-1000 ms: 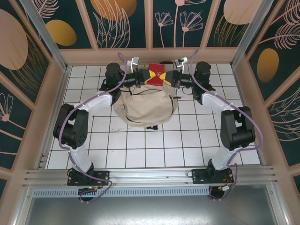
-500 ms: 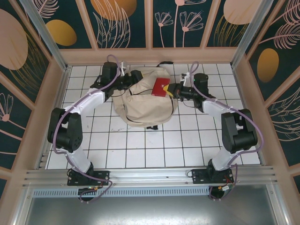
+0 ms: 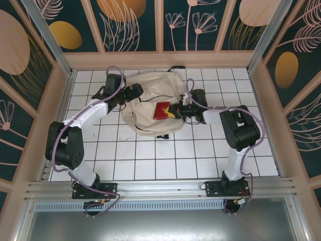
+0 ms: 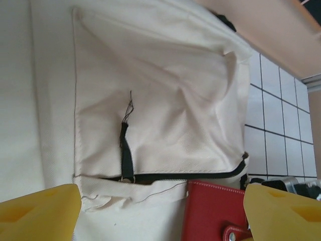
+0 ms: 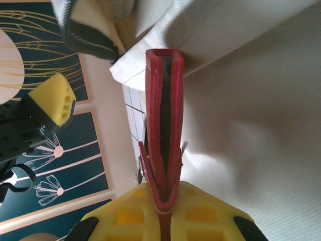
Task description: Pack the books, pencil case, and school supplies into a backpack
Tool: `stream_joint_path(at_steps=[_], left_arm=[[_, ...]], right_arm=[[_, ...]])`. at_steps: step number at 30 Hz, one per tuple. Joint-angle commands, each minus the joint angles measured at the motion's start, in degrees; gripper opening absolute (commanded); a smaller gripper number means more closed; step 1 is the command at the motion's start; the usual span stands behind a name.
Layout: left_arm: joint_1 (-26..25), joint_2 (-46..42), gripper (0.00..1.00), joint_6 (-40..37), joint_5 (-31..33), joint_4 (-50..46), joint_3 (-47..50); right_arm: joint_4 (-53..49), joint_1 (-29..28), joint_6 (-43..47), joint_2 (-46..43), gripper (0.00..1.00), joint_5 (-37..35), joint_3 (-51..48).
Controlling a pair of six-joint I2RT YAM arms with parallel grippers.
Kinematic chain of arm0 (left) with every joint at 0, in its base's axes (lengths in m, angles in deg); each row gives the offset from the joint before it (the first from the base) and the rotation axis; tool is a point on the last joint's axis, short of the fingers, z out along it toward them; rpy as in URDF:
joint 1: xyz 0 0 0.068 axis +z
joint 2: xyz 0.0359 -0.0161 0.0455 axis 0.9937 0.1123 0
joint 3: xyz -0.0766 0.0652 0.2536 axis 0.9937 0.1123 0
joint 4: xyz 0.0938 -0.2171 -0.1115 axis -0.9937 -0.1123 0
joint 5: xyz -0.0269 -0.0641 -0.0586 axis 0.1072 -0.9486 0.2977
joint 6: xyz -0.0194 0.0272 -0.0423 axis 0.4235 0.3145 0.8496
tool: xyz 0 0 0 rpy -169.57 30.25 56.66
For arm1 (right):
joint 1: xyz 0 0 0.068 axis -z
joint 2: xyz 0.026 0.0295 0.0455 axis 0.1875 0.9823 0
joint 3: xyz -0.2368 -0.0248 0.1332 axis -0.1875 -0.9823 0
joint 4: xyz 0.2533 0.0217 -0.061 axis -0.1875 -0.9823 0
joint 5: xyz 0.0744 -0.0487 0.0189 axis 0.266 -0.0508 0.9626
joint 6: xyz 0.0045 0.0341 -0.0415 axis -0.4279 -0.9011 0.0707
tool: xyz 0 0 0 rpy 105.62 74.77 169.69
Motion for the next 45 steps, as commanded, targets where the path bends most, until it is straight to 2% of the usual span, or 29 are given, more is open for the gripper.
stream_joint_path(at_steps=[1,7,14,17,22,26,29,38,41,45], left_arm=[[0.18,0.22,0.84,-0.6,0.4,-0.82,1.27],[0.2,1.77,0.69,0.18,-0.63,-1.28,3.45],[0.15,2.51,0.67,1.19,-2.69,0.23,7.18],[0.2,2.6,0.64,1.66,-4.11,1.06,9.02],[0.2,2.73,0.55,1.42,-6.46,1.53,11.07],[0.13,2.78,0.49,1.02,-6.95,1.52,11.67],[0.16,3.59,0.45,0.99,-6.78,1.44,11.9],[0.2,5.34,0.3,1.65,-7.24,3.08,14.31],[0.07,5.98,0.28,2.13,-8.45,4.26,14.94],[0.11,6.54,0.25,2.38,-11.18,5.96,15.34]], right_arm=[[6.63,0.84,-2.88,0.44,0.03,-1.39,2.4],[10.61,1.5,-6.76,2.57,0.03,-3.87,3.73],[14.34,0.88,-10.79,6.25,0.03,-9.57,5.79],[12.09,-0.94,-11.83,8.15,0.03,-14.61,8.51],[16.77,-5.34,-17.23,11.36,0.04,-21.1,10.11],[19.91,-8.89,-21.02,11.8,0.04,-29.25,8.58],[22.65,-9.59,-23.14,12.49,0.04,-34.05,8.2],[26.76,-11.92,-26.61,17.04,0.06,-39.24,10.87],[31.46,-12.64,-27.91,14.16,0.03,-47.11,4.99],[32.01,-14.3,-26.59,10.15,0.0,-56.18,0.95]])
